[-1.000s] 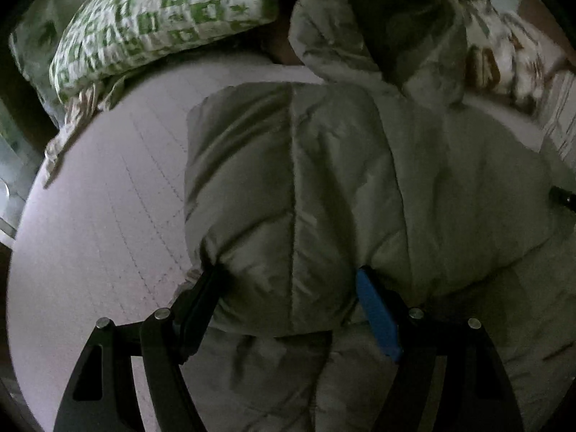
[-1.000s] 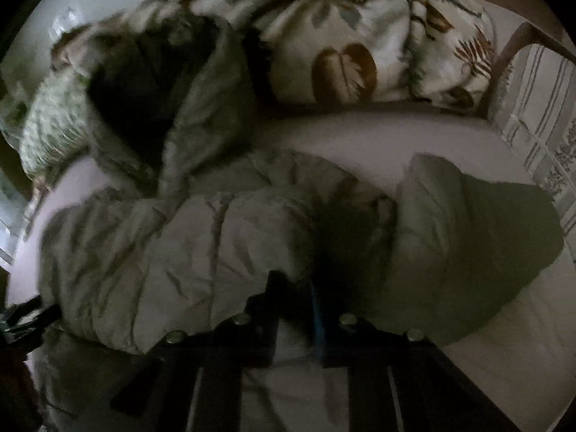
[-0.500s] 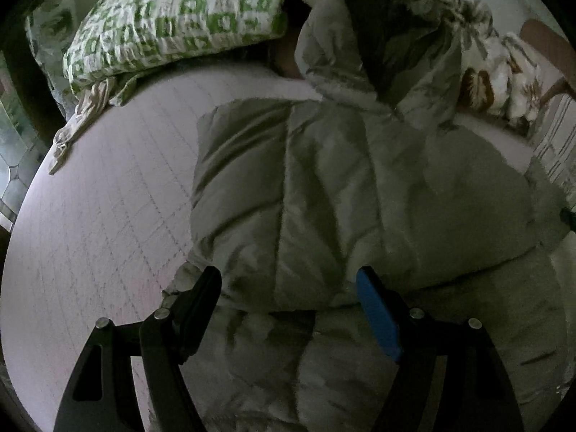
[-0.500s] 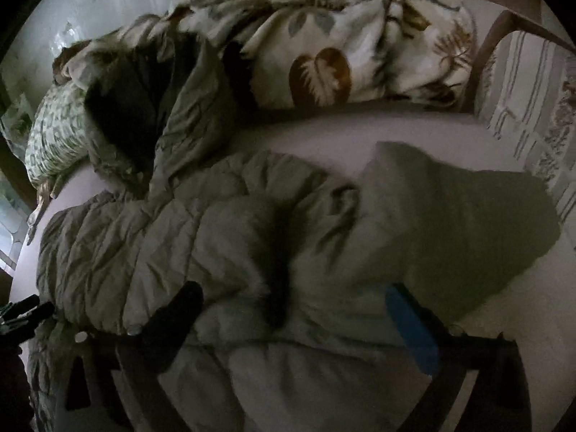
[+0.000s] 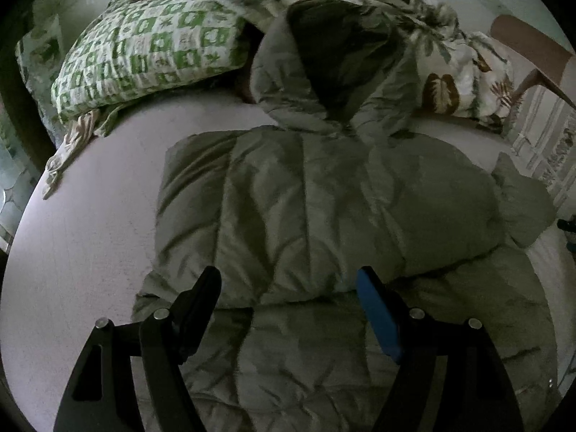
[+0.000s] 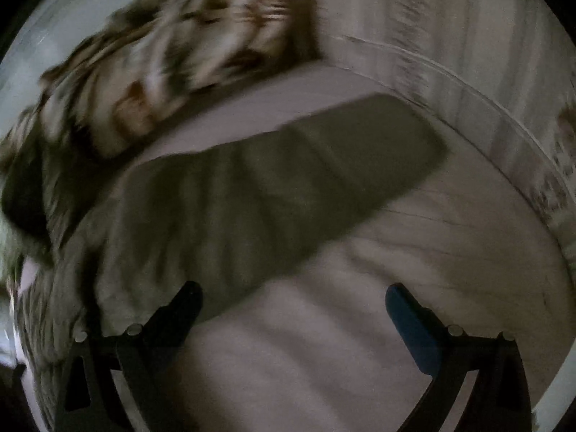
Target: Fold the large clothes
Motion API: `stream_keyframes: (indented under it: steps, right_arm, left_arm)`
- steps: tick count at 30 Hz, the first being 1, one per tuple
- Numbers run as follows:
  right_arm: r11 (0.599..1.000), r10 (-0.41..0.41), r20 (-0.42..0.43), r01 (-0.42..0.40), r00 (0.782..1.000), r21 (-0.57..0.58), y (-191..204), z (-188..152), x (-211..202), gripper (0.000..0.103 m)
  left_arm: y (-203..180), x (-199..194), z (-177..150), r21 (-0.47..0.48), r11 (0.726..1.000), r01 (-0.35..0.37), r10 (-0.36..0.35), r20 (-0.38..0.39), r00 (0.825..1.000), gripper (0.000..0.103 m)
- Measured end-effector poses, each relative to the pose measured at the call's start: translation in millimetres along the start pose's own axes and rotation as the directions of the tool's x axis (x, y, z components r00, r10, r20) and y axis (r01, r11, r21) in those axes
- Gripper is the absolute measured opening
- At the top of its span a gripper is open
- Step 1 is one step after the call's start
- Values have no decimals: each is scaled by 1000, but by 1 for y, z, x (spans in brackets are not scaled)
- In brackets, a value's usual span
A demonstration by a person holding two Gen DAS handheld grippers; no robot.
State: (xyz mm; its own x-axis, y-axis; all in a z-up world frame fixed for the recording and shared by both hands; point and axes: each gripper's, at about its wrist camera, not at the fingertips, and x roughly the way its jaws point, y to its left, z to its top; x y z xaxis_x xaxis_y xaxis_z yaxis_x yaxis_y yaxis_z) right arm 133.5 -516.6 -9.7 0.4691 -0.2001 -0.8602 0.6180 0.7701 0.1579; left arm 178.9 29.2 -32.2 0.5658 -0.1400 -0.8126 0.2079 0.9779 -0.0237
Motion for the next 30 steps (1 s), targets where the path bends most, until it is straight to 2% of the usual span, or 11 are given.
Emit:
stream_keyframes:
  steps: [4,8,13,18,19,21,23,24,26,28,30]
  right_arm:
    - [995,-48,4,47,999,84,-40,20,12,103]
    - [980,-50,7,48,999,192,-72,41,33,103]
    - [958,-17,-25,24,1000,285,-88,56,68,103]
    - [954,-89,16,80,996,289,-81,70,79,102]
    - [955,-102,28,90,994,282,-77,73,81,99]
    - [956,-120,49,103,991,273,-72,78,82,81]
    - [958,-120,59,100,991,268,-68,81,84,52]
    - [959,-125,55,107,991,263,-65,83,84,50]
    - [963,-124,50,109,991,246,-60,86,83,33]
    - [968,-96,62,79,993,237,-52,91,78,23]
    - [974,-56,93,34,994,223,-46,92,66,19]
  left_arm:
    - [-7,0,-2,18,1000,-25,24,20,1000,78]
    - [-10,7,3,20,999,-49,49,22,999,78]
    - [-13,20,9,16,998,-64,64,12,998,78]
    - [-16,38,7,24,997,-73,74,-22,997,78]
    - [-17,41,6,26,997,-75,76,-23,997,78]
    - [-17,45,5,27,997,-78,79,-25,997,78]
    - [-17,48,5,30,996,-79,80,-28,996,78]
    - [-17,48,5,31,996,-79,79,-28,996,78]
    - [-16,46,5,32,997,-73,74,-27,997,78]
    - [-13,42,5,26,997,-69,69,-21,997,78]
    - [-8,36,5,14,998,-69,69,-15,998,78]
